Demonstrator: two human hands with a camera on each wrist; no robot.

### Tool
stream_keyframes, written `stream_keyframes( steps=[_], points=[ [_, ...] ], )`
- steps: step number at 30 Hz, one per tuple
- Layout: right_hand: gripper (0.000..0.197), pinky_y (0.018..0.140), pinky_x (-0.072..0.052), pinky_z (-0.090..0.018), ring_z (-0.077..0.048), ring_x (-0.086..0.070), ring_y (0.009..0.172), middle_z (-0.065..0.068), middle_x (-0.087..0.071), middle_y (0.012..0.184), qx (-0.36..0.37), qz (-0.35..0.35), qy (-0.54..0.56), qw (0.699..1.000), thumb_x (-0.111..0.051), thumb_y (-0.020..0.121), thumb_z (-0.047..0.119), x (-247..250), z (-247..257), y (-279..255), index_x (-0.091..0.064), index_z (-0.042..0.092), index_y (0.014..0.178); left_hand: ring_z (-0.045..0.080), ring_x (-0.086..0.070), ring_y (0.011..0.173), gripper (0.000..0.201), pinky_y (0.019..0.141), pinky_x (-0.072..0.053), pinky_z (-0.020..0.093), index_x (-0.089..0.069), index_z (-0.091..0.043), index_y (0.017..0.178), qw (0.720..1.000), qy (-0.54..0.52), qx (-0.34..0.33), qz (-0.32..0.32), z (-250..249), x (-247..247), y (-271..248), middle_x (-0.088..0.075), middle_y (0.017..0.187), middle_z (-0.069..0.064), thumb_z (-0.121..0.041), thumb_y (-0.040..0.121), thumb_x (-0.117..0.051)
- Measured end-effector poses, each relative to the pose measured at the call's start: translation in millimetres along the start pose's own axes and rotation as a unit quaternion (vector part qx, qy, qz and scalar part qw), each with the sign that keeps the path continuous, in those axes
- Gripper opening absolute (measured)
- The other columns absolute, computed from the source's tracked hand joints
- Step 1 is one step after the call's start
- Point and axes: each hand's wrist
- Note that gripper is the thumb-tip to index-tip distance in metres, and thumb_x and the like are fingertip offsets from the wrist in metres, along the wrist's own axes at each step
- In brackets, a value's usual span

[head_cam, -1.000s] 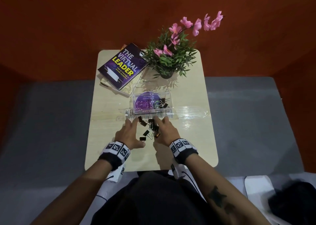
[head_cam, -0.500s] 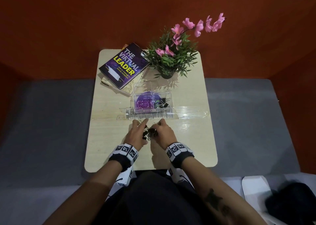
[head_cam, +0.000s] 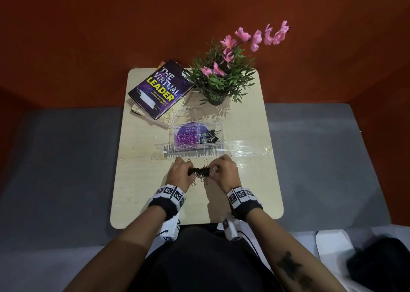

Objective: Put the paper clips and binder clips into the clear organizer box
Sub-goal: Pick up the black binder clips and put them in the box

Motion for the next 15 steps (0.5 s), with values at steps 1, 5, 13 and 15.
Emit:
stream_keyframes(
  steps=[1, 5, 13, 15],
  points=[
    [0.015, 0.065, -0.056, -0.040, -0.023, -0.060, 0.071, -0.008, -0.061, 0.089, 0.008, -0.020, 0.007, 1.000, -0.076, 0.066, 0.004, 5.1, -0.7, 1.3, -0.073, 0.013, 0.077, 0.027, -0.053, 0.080, 0.011, 0.065, -0.044, 0.031, -0.068, -0.010, 0.085, 1.000, -0.005, 0.000, -0.001, -0.4, 0.3, 0.0, -0.048, 0.095, 0.009, -0.009, 0.075, -0.072],
    [0.021, 0.066, -0.052, -0.020, -0.015, -0.061, 0.074, -0.005, -0.061, 0.101, 0.053, -0.050, 0.037, 0.997, -0.079, 0.073, 0.013, 33.6, 15.3, 19.1, -0.072, 0.015, 0.093, 0.025, -0.056, 0.080, 0.012, 0.068, -0.041, 0.027, -0.073, -0.013, 0.084, 0.999, -0.050, 0.010, -0.019, -6.6, 3.5, 0.1, -0.048, 0.088, 0.003, -0.008, 0.073, -0.076],
    [0.024, 0.071, -0.056, -0.034, -0.016, -0.064, 0.066, -0.004, -0.061, 0.112, 0.039, -0.075, 0.001, 0.996, -0.076, 0.076, 0.016, 59.5, 35.4, 51.6, -0.072, 0.020, 0.099, 0.029, -0.057, 0.086, 0.012, 0.076, -0.053, 0.046, -0.070, -0.023, 0.081, 0.983, -0.175, -0.019, -0.049, -46.5, 39.7, 10.5, -0.055, 0.098, 0.006, -0.016, 0.076, -0.078],
    [0.016, 0.072, -0.056, -0.035, -0.016, -0.063, 0.066, -0.006, -0.064, 0.107, -0.002, -0.114, 0.015, 0.993, -0.070, 0.082, 0.012, 57.4, 26.0, 39.3, -0.071, 0.016, 0.098, 0.027, -0.057, 0.084, 0.010, 0.076, -0.052, 0.040, -0.071, -0.021, 0.082, 0.981, -0.180, -0.033, -0.066, -63.9, 51.8, 22.5, -0.055, 0.096, 0.008, -0.016, 0.076, -0.077]
  ],
)
Point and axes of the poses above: each hand's wrist, its own y-axis towards the middle knuckle, its own x-axis out of the back of the hand, z = x × y
